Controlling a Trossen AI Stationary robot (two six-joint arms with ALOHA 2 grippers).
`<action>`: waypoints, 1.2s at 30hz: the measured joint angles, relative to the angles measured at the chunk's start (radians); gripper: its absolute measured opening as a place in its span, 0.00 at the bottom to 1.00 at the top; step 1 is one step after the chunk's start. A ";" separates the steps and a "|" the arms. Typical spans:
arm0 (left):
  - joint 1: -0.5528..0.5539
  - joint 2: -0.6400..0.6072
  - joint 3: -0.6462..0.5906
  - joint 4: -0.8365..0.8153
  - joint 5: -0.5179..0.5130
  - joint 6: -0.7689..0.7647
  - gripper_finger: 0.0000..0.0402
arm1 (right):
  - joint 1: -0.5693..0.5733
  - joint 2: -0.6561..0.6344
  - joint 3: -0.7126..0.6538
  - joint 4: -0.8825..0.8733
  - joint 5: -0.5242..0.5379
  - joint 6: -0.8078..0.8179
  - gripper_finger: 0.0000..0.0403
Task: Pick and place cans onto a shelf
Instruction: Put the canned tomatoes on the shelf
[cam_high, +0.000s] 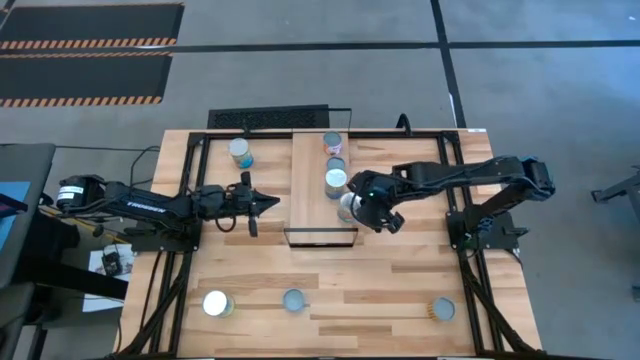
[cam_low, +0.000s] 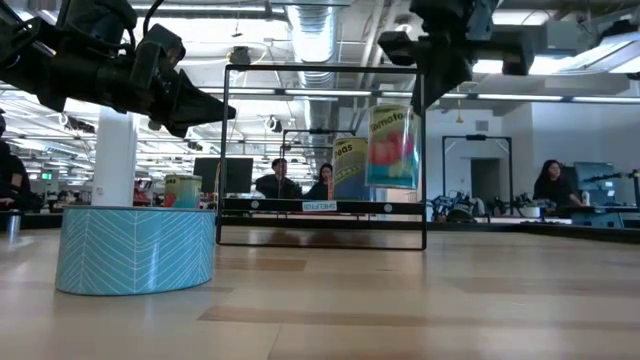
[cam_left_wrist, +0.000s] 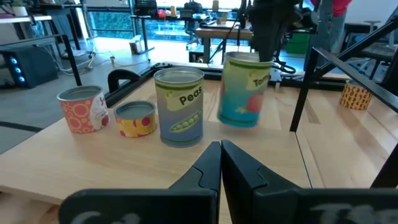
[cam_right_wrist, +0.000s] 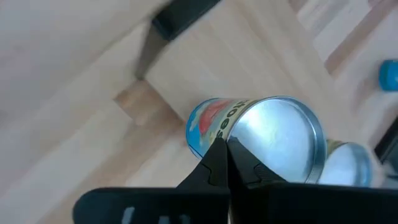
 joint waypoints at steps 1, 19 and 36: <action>0.000 0.000 0.000 0.000 0.000 0.000 0.00 | -0.003 0.008 0.000 0.015 0.000 -0.024 0.01; 0.000 0.000 0.000 0.000 -0.004 0.000 0.00 | -0.020 0.055 0.003 0.088 -0.105 -0.114 0.01; 0.000 0.000 0.000 0.000 -0.004 -0.001 0.00 | -0.022 0.090 0.004 0.117 -0.065 -0.113 0.12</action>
